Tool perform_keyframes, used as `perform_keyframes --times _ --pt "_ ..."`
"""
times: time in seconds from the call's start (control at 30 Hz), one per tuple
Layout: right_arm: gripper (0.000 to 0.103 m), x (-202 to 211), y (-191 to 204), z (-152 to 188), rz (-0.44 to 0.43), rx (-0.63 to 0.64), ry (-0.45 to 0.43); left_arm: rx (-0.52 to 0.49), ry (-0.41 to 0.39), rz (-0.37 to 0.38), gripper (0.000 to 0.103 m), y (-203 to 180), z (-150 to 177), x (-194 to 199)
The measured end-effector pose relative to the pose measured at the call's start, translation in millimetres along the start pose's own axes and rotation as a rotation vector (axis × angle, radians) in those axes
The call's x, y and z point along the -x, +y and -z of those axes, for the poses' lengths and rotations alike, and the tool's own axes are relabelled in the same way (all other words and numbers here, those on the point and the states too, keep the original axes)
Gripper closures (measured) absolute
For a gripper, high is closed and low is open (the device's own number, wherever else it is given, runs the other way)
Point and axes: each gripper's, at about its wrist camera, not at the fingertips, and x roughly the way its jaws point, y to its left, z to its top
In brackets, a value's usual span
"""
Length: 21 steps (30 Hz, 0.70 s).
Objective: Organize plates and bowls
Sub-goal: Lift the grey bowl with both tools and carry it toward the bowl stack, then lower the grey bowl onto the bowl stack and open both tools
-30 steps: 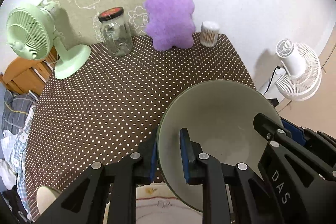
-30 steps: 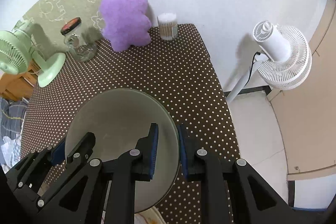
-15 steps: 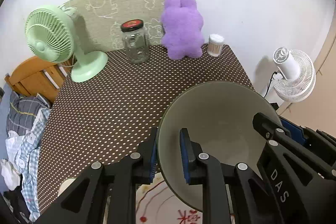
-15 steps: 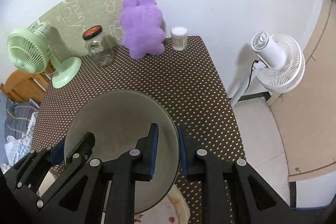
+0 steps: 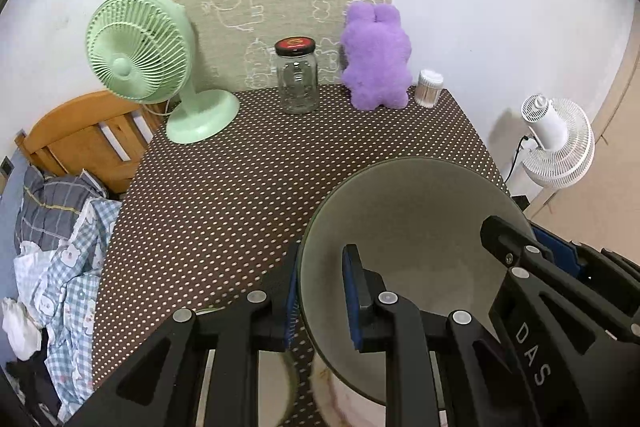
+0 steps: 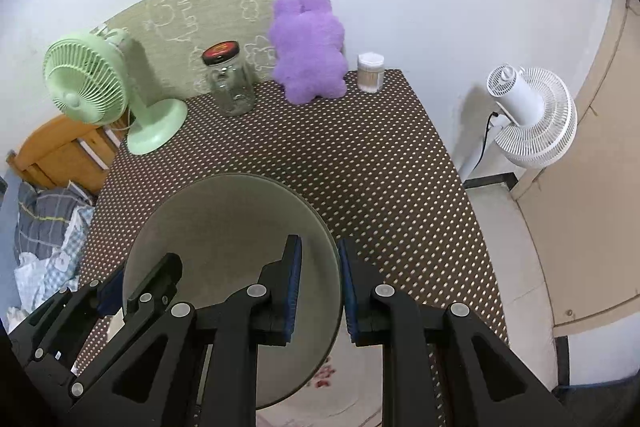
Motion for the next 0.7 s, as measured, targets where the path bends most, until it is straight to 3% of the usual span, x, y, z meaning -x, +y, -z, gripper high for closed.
perform_keyframes --times 0.7 --pt "0.08 7.4 95.1 60.1 -0.011 0.014 0.042 0.01 0.042 0.002 0.087 95.9 44.9 9.0"
